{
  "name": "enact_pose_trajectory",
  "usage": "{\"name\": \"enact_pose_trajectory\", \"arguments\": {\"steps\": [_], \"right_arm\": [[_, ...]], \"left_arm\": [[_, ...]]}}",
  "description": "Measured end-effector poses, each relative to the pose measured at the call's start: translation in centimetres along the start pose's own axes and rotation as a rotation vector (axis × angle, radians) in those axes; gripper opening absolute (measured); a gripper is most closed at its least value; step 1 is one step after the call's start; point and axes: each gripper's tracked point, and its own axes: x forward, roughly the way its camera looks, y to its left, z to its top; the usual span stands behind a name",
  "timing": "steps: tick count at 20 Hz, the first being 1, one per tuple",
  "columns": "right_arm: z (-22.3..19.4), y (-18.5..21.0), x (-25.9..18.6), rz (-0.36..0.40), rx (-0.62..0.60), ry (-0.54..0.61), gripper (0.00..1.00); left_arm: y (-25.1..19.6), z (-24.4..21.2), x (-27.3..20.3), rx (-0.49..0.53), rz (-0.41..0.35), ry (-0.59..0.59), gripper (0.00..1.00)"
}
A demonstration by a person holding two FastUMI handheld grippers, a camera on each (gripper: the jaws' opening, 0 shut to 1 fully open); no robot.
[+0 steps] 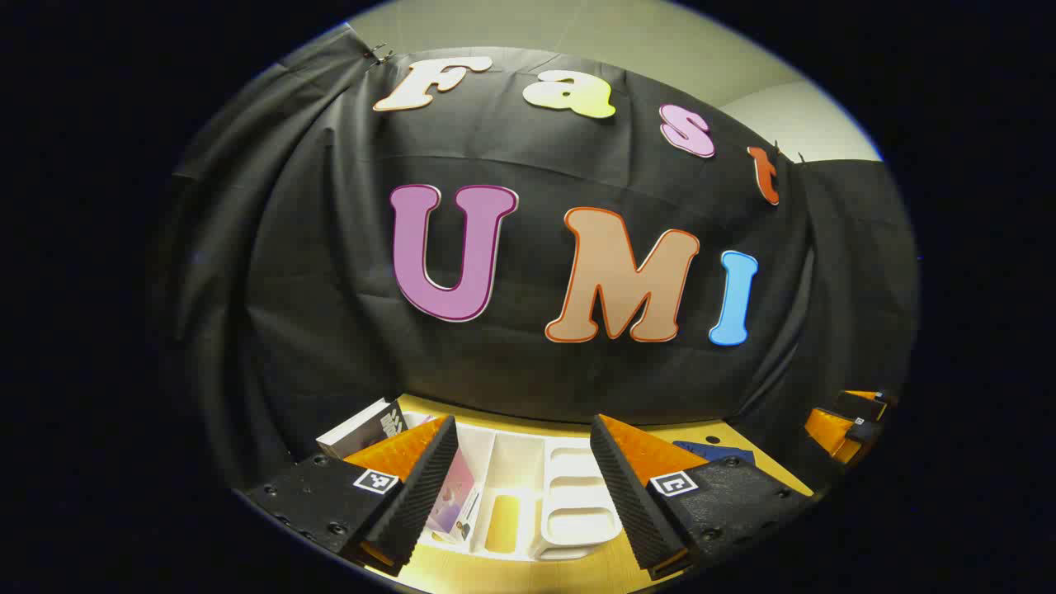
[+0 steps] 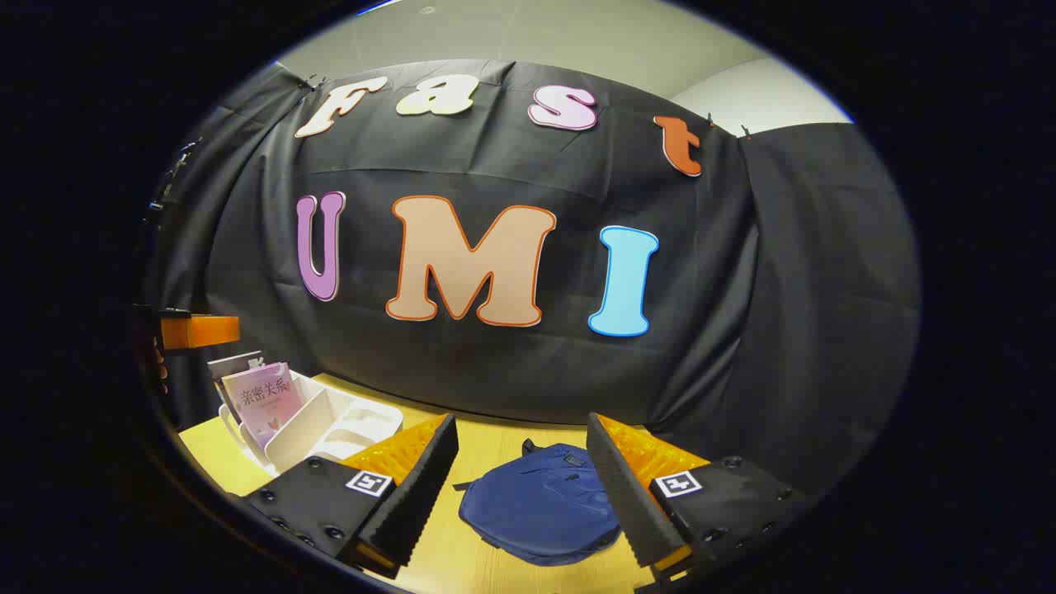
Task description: Open the schoolbag, grab two books from the bookshelf and put them into the schoolbag.
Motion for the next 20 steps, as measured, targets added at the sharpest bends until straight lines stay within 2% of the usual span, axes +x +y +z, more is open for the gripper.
{"name": "enact_pose_trajectory", "arguments": {"steps": [3,4,7,8,9,10,11,12,13,16,17,18,20], "right_arm": [[-0.5,-0.6,0.7,-0.007,0.008,0.017,1.0],[-0.9,-1.0,0.9,-0.012,0.011,0.024,1.0],[-1.5,-1.6,1.4,-0.029,0.023,0.037,1.0],[-1.5,-1.8,1.4,-0.032,0.025,0.04,1.0],[-1.5,-1.9,1.4,-0.035,0.027,0.039,0.96],[-1.5,-2.0,1.4,-0.036,0.028,0.038,1.0],[-1.5,-2.1,1.4,-0.038,0.027,0.038,1.0],[-1.7,-2.2,1.4,-0.041,0.024,0.037,1.0],[-1.8,-2.3,1.4,-0.041,0.022,0.041,1.0],[-2.4,-2.4,1.3,-0.034,0.0,0.055,1.0],[-2.7,-2.3,1.3,-0.027,-0.01,0.061,1.0],[-3.0,-2.2,1.4,-0.018,-0.022,0.071,1.0],[-3.9,-2.2,1.8,0.006,-0.069,0.091,1.0]], "left_arm": [[0.3,-0.4,0.5,0.0,0.013,0.013,0.92],[0.3,-0.7,0.6,0.001,0.013,0.019,0.94],[0.2,-1.0,0.8,0.006,0.014,0.027,0.92],[0.1,-1.3,0.9,0.006,0.013,0.031,0.94],[-0.1,-1.4,0.8,0.003,0.008,0.034,0.94],[-0.2,-1.5,0.7,-0.002,0.002,0.033,0.94],[-0.3,-1.3,0.7,-0.007,-0.001,0.028,0.97],[-0.3,-1.4,0.9,-0.009,0.002,0.027,0.92],[-0.1,-1.5,0.8,-0.008,0.007,0.029,0.94],[0.3,-1.6,0.6,0.006,0.019,0.031,0.92],[0.4,-1.6,0.5,0.013,0.025,0.033,0.94],[0.6,-1.9,0.5,0.021,0.031,0.038,0.92],[1.0,-2.2,0.3,0.03,0.04,0.047,0.94]]}}
